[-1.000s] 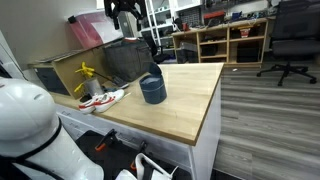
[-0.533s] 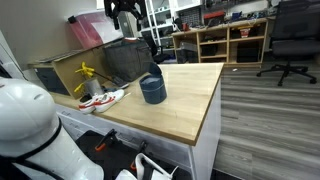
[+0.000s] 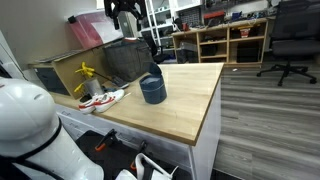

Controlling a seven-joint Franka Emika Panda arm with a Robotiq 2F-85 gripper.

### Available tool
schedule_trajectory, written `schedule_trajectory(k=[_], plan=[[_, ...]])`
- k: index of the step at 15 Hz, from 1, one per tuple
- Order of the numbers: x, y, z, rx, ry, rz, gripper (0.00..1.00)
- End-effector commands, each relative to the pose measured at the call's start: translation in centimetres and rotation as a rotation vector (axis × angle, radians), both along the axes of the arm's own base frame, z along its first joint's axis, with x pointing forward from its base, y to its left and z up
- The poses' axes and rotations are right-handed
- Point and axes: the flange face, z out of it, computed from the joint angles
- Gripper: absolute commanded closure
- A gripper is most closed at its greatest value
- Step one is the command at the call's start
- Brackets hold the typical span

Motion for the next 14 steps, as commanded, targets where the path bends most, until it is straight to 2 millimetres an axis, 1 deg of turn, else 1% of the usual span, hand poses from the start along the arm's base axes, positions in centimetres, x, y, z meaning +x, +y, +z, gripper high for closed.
schedule_trajectory(k=[1, 6, 10, 14], plan=[[0.0, 0.0, 0.0, 0.0, 0.001, 0.0, 0.0], [0.1, 0.0, -0.2, -0.005, 0.005, 0.006, 0.0], [1.1, -0.4, -2.5, -0.049, 0.018, -0.15, 0.0], [1.5, 0.5, -5.1, -0.07, 0.032, -0.311, 0.0]])
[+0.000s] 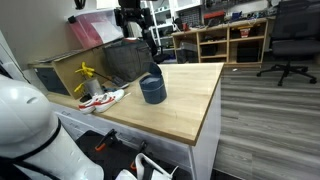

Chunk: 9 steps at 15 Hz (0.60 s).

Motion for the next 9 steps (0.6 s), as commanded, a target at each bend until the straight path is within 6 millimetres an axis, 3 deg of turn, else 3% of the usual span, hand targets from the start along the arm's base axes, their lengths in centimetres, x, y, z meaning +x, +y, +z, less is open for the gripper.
schedule_trajectory(k=[1, 9], plan=[[0.0, 1.0, -2.2, -0.035, 0.02, -0.127, 0.0], [-0.9, 5.8, -7.2, -0.096, 0.023, -0.383, 0.0]])
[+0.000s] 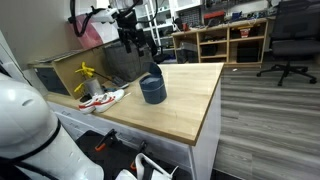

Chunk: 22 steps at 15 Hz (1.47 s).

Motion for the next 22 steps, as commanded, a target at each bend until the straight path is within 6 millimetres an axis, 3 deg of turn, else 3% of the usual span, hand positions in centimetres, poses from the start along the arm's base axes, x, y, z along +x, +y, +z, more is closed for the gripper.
schedule_trajectory(k=[1, 8, 16, 22], plan=[[-1.0, 2.3, -1.8, -0.056, -0.034, -0.115, 0.0], [-1.0, 5.7, -6.4, -0.183, -0.106, -0.287, 0.0], [-1.0, 5.9, -6.6, -0.205, -0.088, -0.306, 0.0], [-0.2, 7.5, -8.6, -0.201, -0.074, -0.399, 0.0]])
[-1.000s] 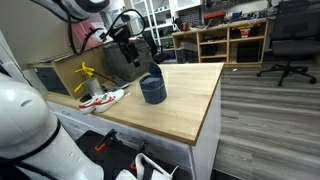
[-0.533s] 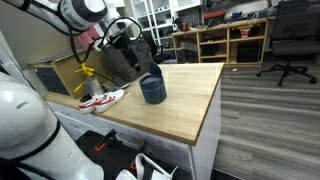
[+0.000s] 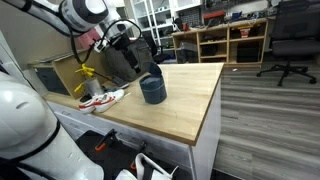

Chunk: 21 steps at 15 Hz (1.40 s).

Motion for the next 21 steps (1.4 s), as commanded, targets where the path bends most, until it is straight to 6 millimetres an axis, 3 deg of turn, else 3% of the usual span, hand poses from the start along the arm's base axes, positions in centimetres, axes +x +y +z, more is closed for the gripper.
schedule_trajectory(k=[1, 7, 16, 21], plan=[[1.1, 1.9, -1.8, 0.007, -0.005, -0.08, 0.0], [4.2, 5.5, -5.4, 0.002, -0.092, -0.103, 0.0], [9.8, 4.9, -7.7, -0.079, -0.124, -0.185, 0.0], [10.6, 5.2, -9.2, -0.077, -0.094, -0.181, 0.0]])
